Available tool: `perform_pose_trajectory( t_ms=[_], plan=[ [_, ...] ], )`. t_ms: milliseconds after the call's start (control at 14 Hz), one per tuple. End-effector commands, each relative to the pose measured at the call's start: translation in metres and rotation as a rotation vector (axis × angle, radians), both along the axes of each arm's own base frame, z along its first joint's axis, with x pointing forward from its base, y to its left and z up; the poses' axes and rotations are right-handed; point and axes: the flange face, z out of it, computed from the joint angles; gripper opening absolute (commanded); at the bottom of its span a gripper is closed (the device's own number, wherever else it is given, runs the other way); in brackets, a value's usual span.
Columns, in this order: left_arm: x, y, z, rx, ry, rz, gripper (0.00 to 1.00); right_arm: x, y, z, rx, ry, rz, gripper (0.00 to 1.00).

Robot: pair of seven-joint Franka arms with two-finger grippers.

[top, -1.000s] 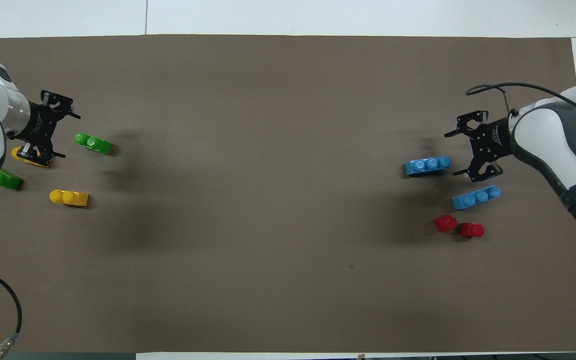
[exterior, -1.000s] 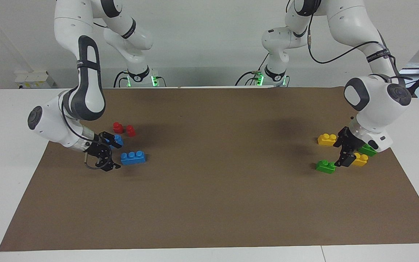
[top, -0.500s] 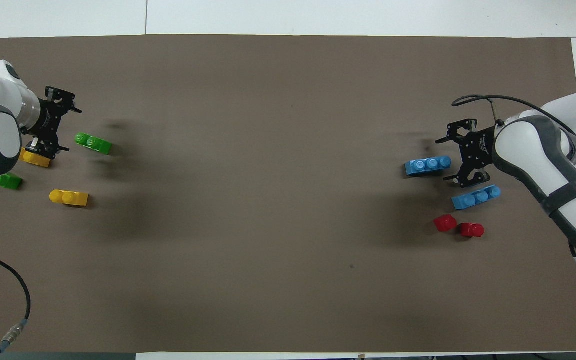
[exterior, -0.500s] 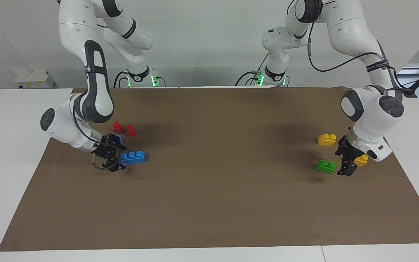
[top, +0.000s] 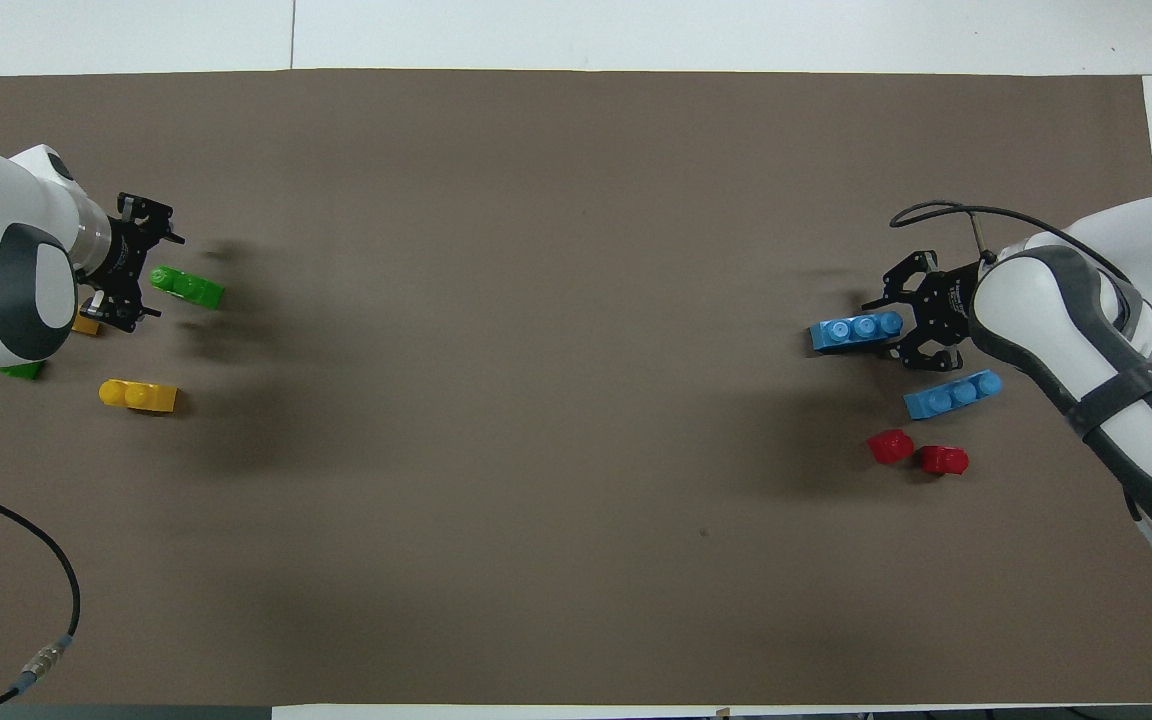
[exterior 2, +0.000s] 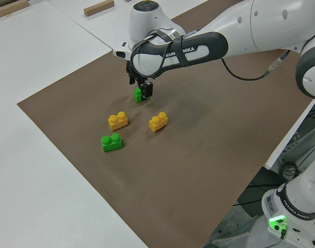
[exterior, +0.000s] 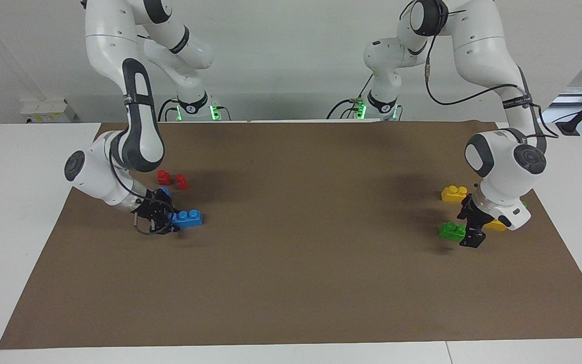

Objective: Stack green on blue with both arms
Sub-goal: 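Grasp the green brick with the left gripper while the right gripper grasps the blue brick, then carry the blue brick to the table center while the left gripper carries the green brick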

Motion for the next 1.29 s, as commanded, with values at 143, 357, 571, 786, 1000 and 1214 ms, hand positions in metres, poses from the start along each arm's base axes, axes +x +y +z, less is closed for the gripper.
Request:
perform_pose_trajectory(
  t_ms=[143,357,571,786,1000,1214],
  plan=[
    [-0.013,0.003,-0.016,0.02,-0.032,0.013,1.0,0.011,-0.011,0.029,0.039,-0.06,0.048,0.0],
    [-0.015,0.003,-0.019,0.019,-0.04,0.013,1.0,0.039,0.001,0.076,0.052,-0.115,0.071,0.0],
    [-0.015,0.004,-0.019,0.02,-0.04,0.017,0.94,0.069,0.081,0.137,0.096,-0.143,0.039,0.0],
    [-0.014,0.003,-0.016,0.02,-0.039,0.015,0.55,0.073,0.172,0.151,0.114,-0.131,-0.008,0.0],
    [-0.013,0.004,-0.015,0.022,-0.038,0.007,0.15,0.055,0.258,0.157,0.112,-0.075,-0.061,0.0],
    [-0.013,0.004,-0.014,0.02,-0.04,0.009,0.0,0.017,0.326,0.132,0.085,0.026,-0.05,0.0]
  ],
)
